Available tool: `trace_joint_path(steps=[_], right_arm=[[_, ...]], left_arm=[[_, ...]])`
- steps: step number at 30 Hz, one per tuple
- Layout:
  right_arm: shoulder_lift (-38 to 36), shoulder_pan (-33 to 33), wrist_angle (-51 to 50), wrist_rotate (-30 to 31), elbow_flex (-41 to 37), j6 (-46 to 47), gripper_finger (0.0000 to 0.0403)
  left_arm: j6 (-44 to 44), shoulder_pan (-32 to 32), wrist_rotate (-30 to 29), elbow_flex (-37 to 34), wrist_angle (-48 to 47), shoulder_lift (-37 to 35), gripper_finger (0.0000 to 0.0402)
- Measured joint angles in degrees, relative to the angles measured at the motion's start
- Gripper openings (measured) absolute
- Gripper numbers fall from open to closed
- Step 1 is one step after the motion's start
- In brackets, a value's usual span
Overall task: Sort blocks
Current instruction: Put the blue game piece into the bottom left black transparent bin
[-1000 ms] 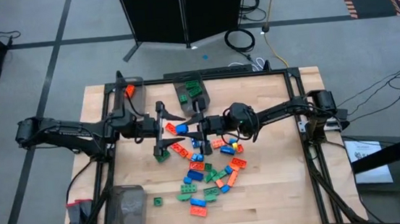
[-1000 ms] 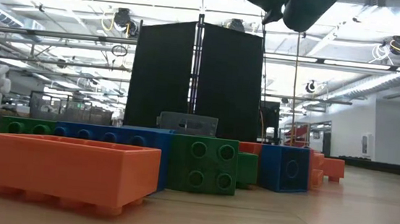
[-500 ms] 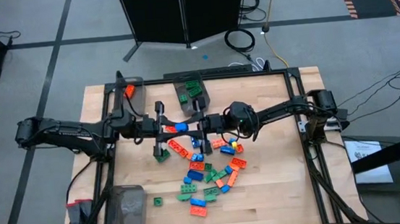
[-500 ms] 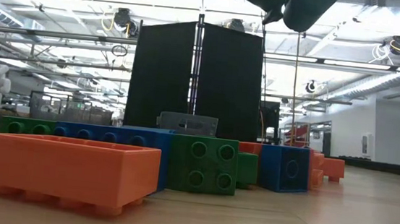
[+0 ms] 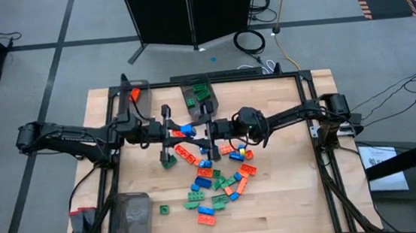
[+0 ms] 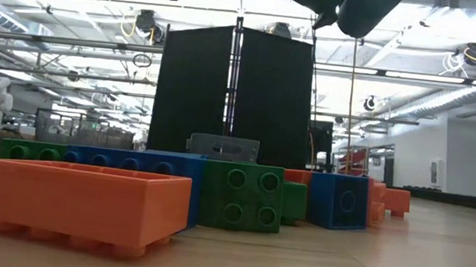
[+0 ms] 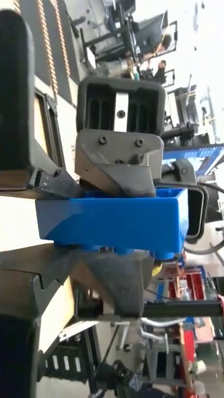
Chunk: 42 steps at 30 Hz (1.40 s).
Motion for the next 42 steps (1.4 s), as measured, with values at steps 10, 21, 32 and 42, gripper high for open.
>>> trace_joint_path(steps=[10,21,32,42], right_arm=[[-5.4,0.0,-9.2,0.8,0.0,-5.1,0.0248],[-23.9,0.9,-43.4,0.8,0.0,-4.9,0.024],[-30.8,1.1,-56.2,4.1,0.0,-3.5,0.024],[-30.2,1.1,-57.3,4.2,0.0,-0.8,0.024]], left_arm=[[0.3,0.0,-5.1,0.0,-7.9,-1.2,0.0076],[-14.3,-3.2,-6.1,0.0,-38.0,-12.3,0.0076],[-46.0,-23.5,-1.1,0.0,-62.1,-15.5,0.0076],[-70.1,-43.4,-1.0,0.0,-65.7,-15.3,0.0076]])
